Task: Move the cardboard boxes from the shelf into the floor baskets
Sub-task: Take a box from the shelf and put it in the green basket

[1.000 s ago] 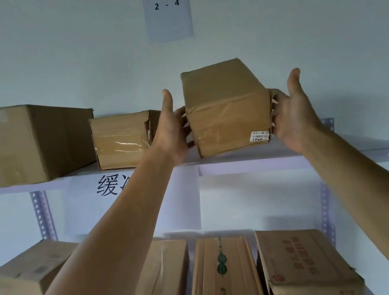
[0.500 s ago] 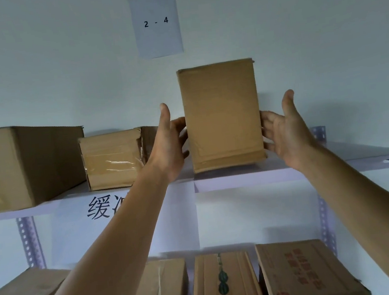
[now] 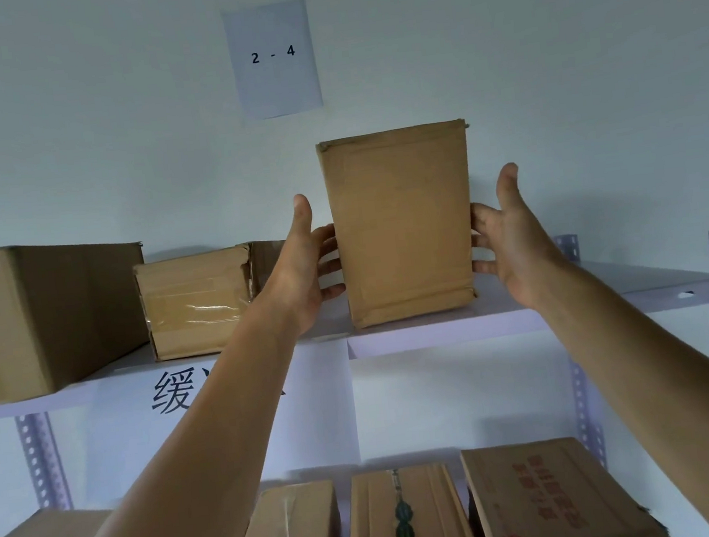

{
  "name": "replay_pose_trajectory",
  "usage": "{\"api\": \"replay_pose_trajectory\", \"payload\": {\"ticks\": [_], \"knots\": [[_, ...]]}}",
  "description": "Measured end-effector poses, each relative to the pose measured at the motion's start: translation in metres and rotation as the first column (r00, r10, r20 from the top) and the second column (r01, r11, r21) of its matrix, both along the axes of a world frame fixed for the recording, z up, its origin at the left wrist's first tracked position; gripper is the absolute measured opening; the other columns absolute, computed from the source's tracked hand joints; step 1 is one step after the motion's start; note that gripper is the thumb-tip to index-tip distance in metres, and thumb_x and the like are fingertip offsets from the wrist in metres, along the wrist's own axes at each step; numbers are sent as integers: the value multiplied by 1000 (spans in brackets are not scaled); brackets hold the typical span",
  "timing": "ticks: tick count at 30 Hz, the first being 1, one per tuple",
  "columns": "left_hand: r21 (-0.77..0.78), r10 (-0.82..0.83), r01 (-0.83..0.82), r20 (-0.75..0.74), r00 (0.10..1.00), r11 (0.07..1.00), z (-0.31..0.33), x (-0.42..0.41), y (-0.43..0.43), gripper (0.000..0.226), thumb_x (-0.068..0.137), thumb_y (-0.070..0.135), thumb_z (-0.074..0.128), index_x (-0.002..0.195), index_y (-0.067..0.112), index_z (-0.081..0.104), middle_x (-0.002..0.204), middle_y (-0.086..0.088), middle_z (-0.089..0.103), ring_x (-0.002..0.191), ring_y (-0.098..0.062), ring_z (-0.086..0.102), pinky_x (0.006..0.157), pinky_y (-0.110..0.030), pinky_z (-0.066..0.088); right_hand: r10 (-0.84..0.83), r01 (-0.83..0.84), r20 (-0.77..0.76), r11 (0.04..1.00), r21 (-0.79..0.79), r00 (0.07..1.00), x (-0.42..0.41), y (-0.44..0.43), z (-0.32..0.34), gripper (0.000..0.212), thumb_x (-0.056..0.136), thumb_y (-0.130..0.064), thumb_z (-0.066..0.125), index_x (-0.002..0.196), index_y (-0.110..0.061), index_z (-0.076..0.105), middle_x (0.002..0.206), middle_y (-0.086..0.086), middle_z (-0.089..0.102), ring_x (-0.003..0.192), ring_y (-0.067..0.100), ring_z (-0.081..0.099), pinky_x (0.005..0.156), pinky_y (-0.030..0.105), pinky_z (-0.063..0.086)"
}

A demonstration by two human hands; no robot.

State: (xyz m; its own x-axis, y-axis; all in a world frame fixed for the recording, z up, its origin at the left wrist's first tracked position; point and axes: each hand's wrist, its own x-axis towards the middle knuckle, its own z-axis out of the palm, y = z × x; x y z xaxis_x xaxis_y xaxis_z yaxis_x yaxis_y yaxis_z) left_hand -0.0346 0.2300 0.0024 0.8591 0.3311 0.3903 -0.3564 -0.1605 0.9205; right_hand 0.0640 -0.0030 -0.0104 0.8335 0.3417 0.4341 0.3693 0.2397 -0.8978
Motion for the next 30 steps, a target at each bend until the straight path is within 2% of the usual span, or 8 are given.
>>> {"api": "replay_pose_trajectory", "payload": {"ticks": [7, 12, 16, 19, 22, 26, 28, 30], "knots": [[-116, -35, 48, 116, 993, 992, 1, -3, 5, 86, 104, 83, 14, 138, 27, 70, 138, 2, 76, 135, -22, 66, 116, -50, 47, 101, -103, 15, 983, 154, 995, -2, -5, -5, 82, 94, -87, 6, 116, -43, 71, 121, -19, 77, 123, 8, 66, 105, 47, 49], [-104, -101, 108, 71, 992, 989, -14, -2, 6, 95, 104, 82, 13, 132, 13, 71, 124, -7, 77, 112, -27, 71, 100, -40, 49, 75, -69, -32, 988, 140, 997, 1, -3, -19, 93, 94, -86, 5, 118, -32, 77, 119, -6, 80, 107, 10, 77, 91, 40, 54], [-173, -207, 215, 65, 976, 961, -22, -4, 2, 76, 105, 82, 17, 131, 20, 53, 131, -7, 29, 115, -30, 26, 98, -47, 25, 40, -35, -74, 997, 68, 996, 2, -4, -25, 104, 87, -94, 6, 123, -29, 78, 92, -11, 81, 82, 9, 79, 69, 28, 60], [-203, -198, 198, 22, 980, 959, -24, -7, 2, 91, 104, 82, 22, 145, 11, 60, 133, -6, 33, 117, -29, 25, 96, -49, 24, 26, -22, -107, 999, 36, 994, -2, -1, -28, 106, 83, -98, 9, 110, -27, 83, 79, -8, 79, 67, 12, 77, 56, 28, 60], [-163, -119, 113, -33, 992, 980, -23, -12, -3, 88, 101, 86, 19, 133, 17, 63, 134, -6, 44, 116, -28, 34, 98, -47, 31, 10, -6, -137, 1000, 30, 991, -7, 4, -25, 104, 83, -98, 10, 92, -26, 84, 74, -7, 78, 61, 12, 76, 52, 28, 58], [-127, -98, 91, -51, 994, 988, -21, -17, -16, 98, 99, 89, 15, 101, 25, 90, 126, -2, 81, 112, -19, 79, 98, -41, 58, 21, -22, -157, 1000, -1, 987, -19, 8, -19, 112, 82, -99, 7, 113, -23, 82, 107, 6, 83, 103, 28, 79, 86, 43, 64], [-124, -100, 97, -14, 995, 988, -23, -22, -23, 97, 98, 89, 14, 103, 31, 90, 123, -4, 82, 113, -20, 80, 103, -44, 58, 66, -59, -152, 997, 50, 986, -26, 7, -18, 113, 83, -98, 7, 123, -21, 79, 127, 13, 77, 121, 34, 72, 108, 56, 53], [-111, -127, 132, 47, 991, 985, -26, -29, -27, 98, 99, 88, 10, 113, 31, 88, 131, -6, 80, 122, -21, 76, 108, -45, 55, 125, -106, -130, 984, 144, 984, -32, 4, -20, 110, 84, -97, 9, 126, -23, 78, 131, 13, 75, 122, 34, 72, 112, 58, 50]]}}
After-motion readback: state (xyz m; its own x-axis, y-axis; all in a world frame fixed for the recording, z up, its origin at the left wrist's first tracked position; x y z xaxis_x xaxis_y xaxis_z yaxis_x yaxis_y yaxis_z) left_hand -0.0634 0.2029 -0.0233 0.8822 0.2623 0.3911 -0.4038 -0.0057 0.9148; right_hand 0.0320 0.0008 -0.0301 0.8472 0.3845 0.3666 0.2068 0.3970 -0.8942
